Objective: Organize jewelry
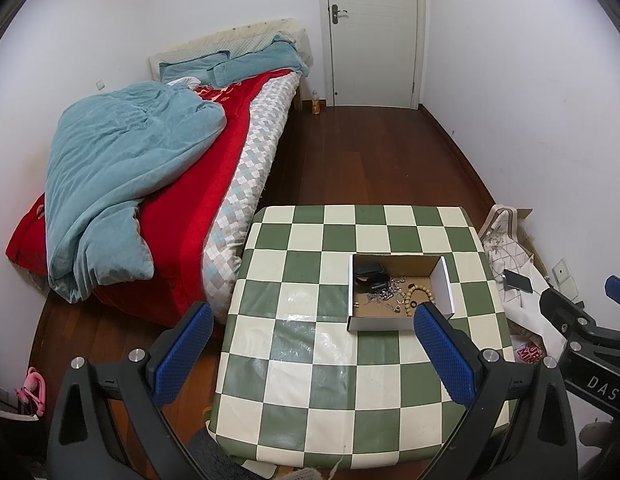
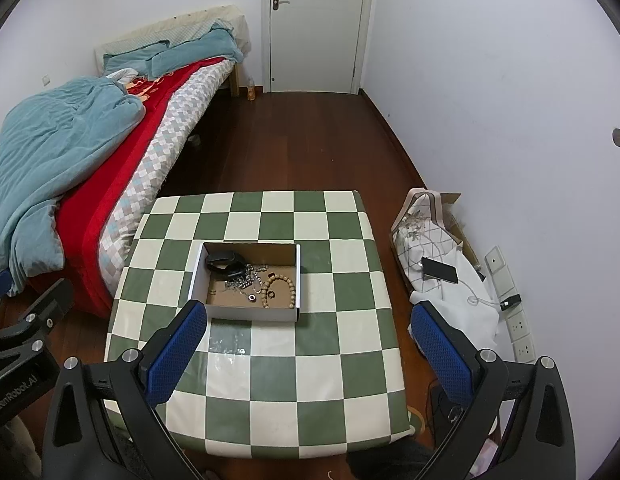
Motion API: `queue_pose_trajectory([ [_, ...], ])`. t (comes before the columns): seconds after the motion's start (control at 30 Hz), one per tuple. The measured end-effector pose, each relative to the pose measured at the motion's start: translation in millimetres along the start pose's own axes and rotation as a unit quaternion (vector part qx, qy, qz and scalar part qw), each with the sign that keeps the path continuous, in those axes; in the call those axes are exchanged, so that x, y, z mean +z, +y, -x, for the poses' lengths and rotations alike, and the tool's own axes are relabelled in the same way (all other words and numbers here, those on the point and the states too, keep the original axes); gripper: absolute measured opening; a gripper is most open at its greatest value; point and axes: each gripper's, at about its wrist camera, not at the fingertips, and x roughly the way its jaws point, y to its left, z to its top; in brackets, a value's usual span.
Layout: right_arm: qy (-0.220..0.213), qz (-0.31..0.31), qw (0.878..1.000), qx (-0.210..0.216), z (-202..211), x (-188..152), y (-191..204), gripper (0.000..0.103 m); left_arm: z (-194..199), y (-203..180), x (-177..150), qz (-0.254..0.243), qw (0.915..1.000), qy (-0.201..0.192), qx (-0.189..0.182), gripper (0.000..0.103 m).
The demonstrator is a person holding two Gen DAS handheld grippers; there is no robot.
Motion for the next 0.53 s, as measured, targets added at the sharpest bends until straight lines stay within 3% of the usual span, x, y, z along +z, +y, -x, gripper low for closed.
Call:
queue_pose_trajectory([
  [0.53, 0.002, 0.002, 1.0, -0.002, 1.1, 1.2, 0.8, 0.103, 1.3, 5.6, -0.9, 0.003, 1.0, -0.004, 0.004, 0.103],
])
